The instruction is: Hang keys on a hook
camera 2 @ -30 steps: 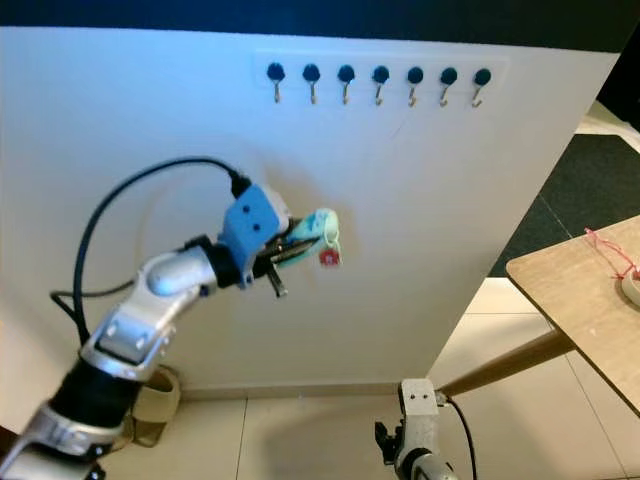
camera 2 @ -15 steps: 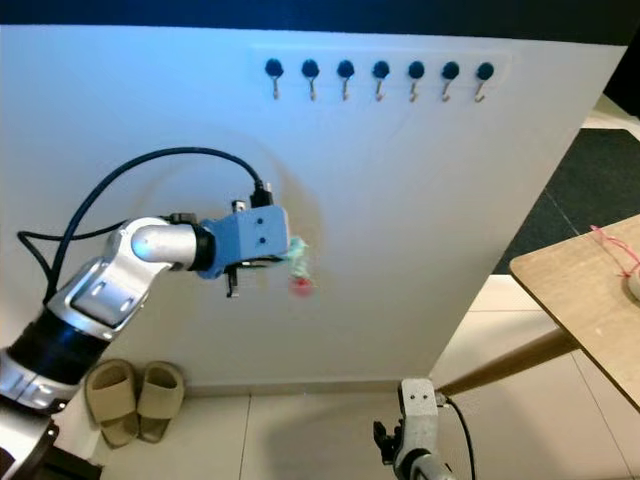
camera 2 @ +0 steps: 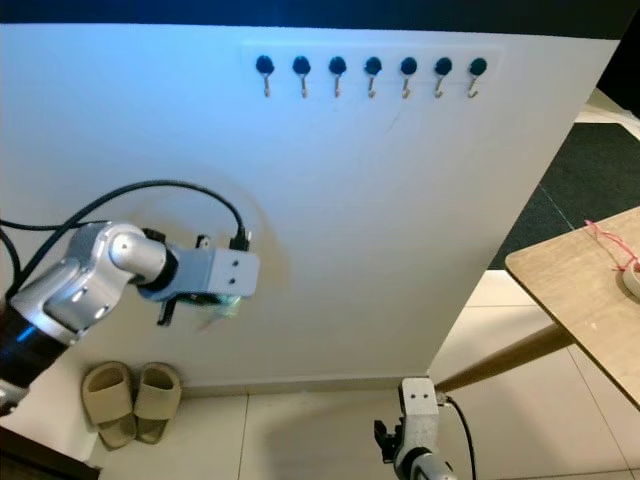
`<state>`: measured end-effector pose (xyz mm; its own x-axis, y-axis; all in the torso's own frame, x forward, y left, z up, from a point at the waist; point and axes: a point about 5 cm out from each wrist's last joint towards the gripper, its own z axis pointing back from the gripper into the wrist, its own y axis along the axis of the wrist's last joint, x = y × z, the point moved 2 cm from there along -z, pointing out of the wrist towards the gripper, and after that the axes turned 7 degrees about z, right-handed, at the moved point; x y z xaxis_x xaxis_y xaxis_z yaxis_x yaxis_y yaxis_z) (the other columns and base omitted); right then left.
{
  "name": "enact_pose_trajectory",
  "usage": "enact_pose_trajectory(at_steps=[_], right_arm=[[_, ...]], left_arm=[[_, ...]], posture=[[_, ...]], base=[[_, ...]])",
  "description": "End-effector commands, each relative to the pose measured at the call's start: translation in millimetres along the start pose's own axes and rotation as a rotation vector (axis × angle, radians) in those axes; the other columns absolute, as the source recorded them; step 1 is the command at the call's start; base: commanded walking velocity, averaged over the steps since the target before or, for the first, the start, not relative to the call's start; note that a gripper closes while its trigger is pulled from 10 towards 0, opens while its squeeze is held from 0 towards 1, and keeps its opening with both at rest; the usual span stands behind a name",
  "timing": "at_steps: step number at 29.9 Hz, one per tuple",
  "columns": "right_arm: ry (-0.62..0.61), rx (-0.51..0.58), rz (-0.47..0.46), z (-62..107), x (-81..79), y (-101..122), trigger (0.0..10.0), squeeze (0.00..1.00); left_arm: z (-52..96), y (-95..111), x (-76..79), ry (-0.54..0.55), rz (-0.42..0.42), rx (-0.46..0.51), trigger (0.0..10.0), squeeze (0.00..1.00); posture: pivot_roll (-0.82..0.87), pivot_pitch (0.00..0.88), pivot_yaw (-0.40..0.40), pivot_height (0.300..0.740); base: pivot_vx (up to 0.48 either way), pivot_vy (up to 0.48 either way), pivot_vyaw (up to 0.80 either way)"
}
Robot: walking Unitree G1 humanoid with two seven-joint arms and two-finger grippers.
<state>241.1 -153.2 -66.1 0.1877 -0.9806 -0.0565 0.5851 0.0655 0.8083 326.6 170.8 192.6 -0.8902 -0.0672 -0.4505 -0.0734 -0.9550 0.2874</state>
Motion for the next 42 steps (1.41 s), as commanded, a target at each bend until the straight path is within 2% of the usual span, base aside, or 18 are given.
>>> enact_pose_trajectory(at_steps=[1,10,13,17,21,24,27,29,30,31,32,33,34,36,37,39,40,42], right_arm=[[0.030,0.015,0.039,1.2,-4.3,-1,10.0,0.00],[0.183,0.165,0.157,0.2,-27.6,20,10.0,0.00],[0.256,0.216,0.141,-0.2,-40.0,29,10.0,0.00],[0.335,0.269,0.021,-4.4,-55.5,47,10.0,0.00],[0.409,0.248,-0.097,-12.4,-71.6,64,10.0,0.00],[0.418,0.228,-0.143,-15.5,-75.1,69,10.0,0.00],[0.394,0.150,-0.226,-21.7,-77.3,71,10.0,0.00],[0.398,0.150,-0.238,-22.0,-78.2,72,10.0,0.00],[0.391,0.144,-0.297,-22.9,-78.6,74,10.0,0.00],[0.391,0.144,-0.297,-22.9,-78.6,74,10.0,0.00],[0.389,0.145,-0.335,-23.2,-78.5,76,10.0,0.00],[0.388,0.150,-0.395,-23.2,-77.6,79,10.0,0.00],[0.388,0.150,-0.395,-23.2,-77.6,79,10.0,0.00],[0.380,0.151,-0.459,-23.2,-75.7,81,10.0,0.00],[0.380,0.151,-0.459,-23.2,-75.7,81,10.0,0.00],[0.361,0.136,-0.496,-23.8,-73.1,81,10.0,0.00],[0.361,0.136,-0.496,-23.8,-73.1,81,10.0,0.00],[0.346,0.112,-0.506,-24.0,-71.2,79,10.0,0.00]], left_arm=[[-2.4,-7,10.7,-0.049,0.014,-0.033,10.0,0.00],[-9.4,-9,22.5,-0.095,0.084,-0.052,10.0,0.00],[-15.5,-9,19.6,-0.050,0.179,-0.027,10.0,0.00],[-30.3,2,22.2,-0.039,0.360,0.103,10.0,0.00],[-52.2,15,46.8,-0.139,0.604,0.229,10.0,0.00],[-61.9,15,55.9,-0.149,0.684,0.237,10.0,0.00],[-81.4,16,79.8,-0.222,0.927,0.253,10.0,0.00],[-85.6,17,86.2,-0.254,1.005,0.261,10.0,0.00],[-93.6,17,86.1,-0.234,1.189,0.307,10.0,0.00],[-93.6,17,86.1,-0.234,1.189,0.307,10.0,0.00],[-100.5,13,83.8,-0.187,1.329,0.332,10.0,0.00],[-111.8,4,83.6,-0.092,1.543,0.340,10.0,0.00],[-111.8,4,83.6,-0.092,1.543,0.340,10.0,0.00],[-121.4,-8,87.3,0.015,1.729,0.316,10.0,0.00],[-121.4,-8,87.3,0.015,1.729,0.316,10.0,0.00],[-130.0,-20,96.7,0.101,1.899,0.279,10.0,0.00],[-130.0,-20,96.7,0.101,1.899,0.279,10.0,0.00],[-138.1,-32,112.8,0.156,2.092,0.215,10.0,0.00]], posture=[[0.07,0.068,-0.025,0.740],[0.07,0.072,-0.025,0.740],[0.07,0.075,-0.023,0.740],[0.07,0.082,-0.017,0.740],[0.07,0.094,-0.014,0.740],[0.08,0.097,-0.016,0.740],[0.08,0.100,-0.018,0.740],[0.08,0.101,-0.017,0.740],[0.08,0.103,-0.017,0.740],[0.08,0.103,-0.017,0.740],[0.08,0.103,-0.016,0.740],[0.08,0.106,-0.017,0.740],[0.08,0.106,-0.017,0.740],[0.08,0.108,-0.018,0.740],[0.08,0.108,-0.018,0.740],[0.08,0.111,-0.018,0.740],[0.08,0.111,-0.018,0.740],[0.08,0.112,-0.016,0.740]], base=[[0.000,0.000,0.00],[0.000,0.000,0.00],[0.000,0.000,0.00],[0.000,0.000,0.00],[0.000,0.000,0.00],[0.000,0.000,0.00],[0.000,0.000,0.00],[0.000,0.000,0.00],[0.000,0.000,0.00],[0.000,0.000,0.00],[0.000,0.000,0.00],[0.000,0.000,0.00],[0.000,0.000,0.00],[0.000,0.000,0.00],[0.000,0.000,0.00],[0.000,0.000,0.00],[0.000,0.000,0.00],[0.000,0.000,0.00]])
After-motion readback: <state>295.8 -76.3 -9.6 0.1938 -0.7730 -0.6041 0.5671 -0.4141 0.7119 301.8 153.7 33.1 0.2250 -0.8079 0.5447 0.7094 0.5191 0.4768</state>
